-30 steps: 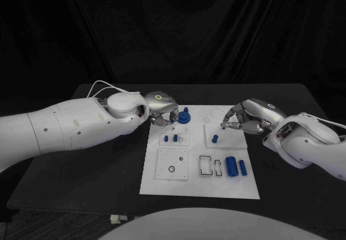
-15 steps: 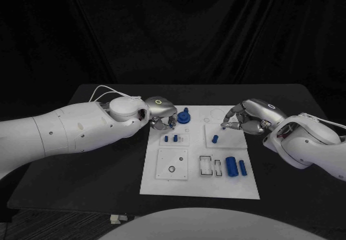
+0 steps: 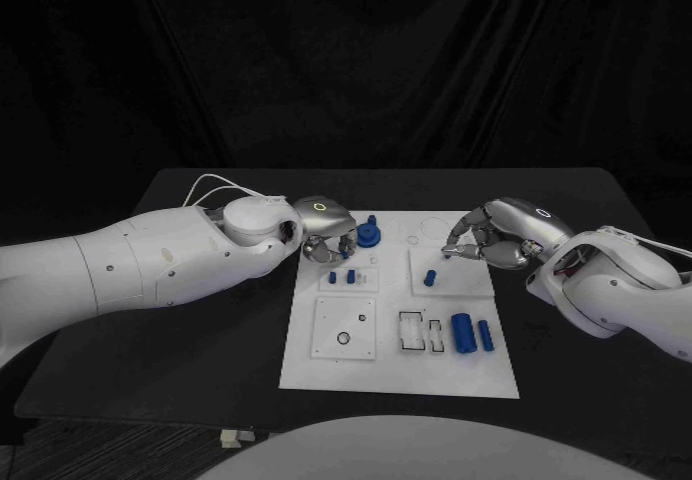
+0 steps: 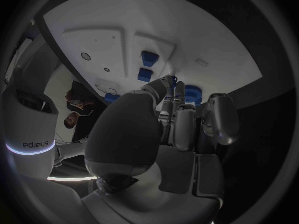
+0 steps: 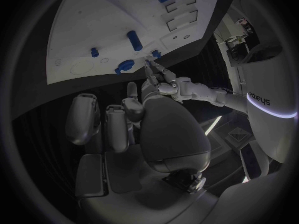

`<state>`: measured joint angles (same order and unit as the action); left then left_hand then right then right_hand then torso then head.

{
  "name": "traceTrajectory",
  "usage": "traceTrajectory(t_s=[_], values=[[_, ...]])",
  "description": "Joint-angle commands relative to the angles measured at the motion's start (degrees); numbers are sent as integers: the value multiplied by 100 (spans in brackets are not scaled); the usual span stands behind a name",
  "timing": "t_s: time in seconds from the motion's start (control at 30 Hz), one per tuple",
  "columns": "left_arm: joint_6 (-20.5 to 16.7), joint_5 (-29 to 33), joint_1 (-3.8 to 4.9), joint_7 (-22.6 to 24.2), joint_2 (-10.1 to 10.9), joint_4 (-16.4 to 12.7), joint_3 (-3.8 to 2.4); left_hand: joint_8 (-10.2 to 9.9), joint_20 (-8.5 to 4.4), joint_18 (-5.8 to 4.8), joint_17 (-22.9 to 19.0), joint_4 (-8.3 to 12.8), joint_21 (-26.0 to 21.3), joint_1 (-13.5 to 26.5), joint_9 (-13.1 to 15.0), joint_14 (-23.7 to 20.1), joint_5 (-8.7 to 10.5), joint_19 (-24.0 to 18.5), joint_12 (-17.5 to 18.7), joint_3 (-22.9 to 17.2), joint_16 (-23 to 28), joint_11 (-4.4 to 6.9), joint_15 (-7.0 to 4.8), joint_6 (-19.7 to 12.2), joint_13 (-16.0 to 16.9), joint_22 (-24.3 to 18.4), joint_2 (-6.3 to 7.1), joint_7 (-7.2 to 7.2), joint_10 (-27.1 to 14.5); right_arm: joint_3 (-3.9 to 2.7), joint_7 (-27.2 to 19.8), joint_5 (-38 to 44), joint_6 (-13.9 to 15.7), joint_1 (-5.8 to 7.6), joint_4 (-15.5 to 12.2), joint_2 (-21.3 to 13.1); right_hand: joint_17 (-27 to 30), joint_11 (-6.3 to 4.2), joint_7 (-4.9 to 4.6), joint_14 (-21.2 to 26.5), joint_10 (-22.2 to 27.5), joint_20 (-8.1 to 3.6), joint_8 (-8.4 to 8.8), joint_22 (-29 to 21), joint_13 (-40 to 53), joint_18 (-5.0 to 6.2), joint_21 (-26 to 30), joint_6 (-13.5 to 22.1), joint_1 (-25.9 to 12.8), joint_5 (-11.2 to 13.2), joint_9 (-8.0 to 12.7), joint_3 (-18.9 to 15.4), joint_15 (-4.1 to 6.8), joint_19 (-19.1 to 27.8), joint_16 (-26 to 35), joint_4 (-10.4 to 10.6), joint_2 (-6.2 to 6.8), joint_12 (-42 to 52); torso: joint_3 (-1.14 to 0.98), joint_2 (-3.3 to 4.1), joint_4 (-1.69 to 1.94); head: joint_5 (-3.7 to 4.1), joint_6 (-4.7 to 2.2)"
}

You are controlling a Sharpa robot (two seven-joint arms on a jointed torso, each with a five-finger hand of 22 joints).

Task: Assemble the parts on the task board

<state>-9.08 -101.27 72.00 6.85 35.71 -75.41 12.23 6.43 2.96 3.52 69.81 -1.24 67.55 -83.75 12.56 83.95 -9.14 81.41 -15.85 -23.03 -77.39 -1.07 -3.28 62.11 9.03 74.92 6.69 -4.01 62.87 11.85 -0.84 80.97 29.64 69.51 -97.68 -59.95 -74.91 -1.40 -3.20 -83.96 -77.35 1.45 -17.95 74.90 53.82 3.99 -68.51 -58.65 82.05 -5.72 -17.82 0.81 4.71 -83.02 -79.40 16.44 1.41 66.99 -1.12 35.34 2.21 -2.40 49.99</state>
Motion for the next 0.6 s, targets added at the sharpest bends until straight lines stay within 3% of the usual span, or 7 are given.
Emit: traceTrajectory(t_s=[0.03, 0.6], values=[[-40, 2, -8, 86, -20, -2, -5, -29, -1, 90, -3, 9, -40, 44, -8, -31, 26, -38, 31, -42, 28, 1, -18, -43, 10, 916, -19, -1, 45, -3, -24, 8, -5, -15, -14, -5, -284, -2, -2, -333, 32, 5, 28, 935, 1025, 31, 37, 35, -58, 5, 5, 37, 19, 23, 26, 7, 21, -13, -1, -3, -4, 7, 1], [51, 2, -19, 101, -99, 69, -5, -42, 0, 94, -34, 17, -60, 38, -10, -43, 15, -45, 39, -55, 49, 1, -16, -57, 9, 912, -26, 5, 54, -3, -25, 8, -9, -18, -13, -1, -284, -2, -2, -333, 32, 5, 28, 935, 1025, 31, 37, 35, -58, 5, 5, 37, 19, 23, 26, 7, 21, -13, -2, -3, -1, 4, 1]])
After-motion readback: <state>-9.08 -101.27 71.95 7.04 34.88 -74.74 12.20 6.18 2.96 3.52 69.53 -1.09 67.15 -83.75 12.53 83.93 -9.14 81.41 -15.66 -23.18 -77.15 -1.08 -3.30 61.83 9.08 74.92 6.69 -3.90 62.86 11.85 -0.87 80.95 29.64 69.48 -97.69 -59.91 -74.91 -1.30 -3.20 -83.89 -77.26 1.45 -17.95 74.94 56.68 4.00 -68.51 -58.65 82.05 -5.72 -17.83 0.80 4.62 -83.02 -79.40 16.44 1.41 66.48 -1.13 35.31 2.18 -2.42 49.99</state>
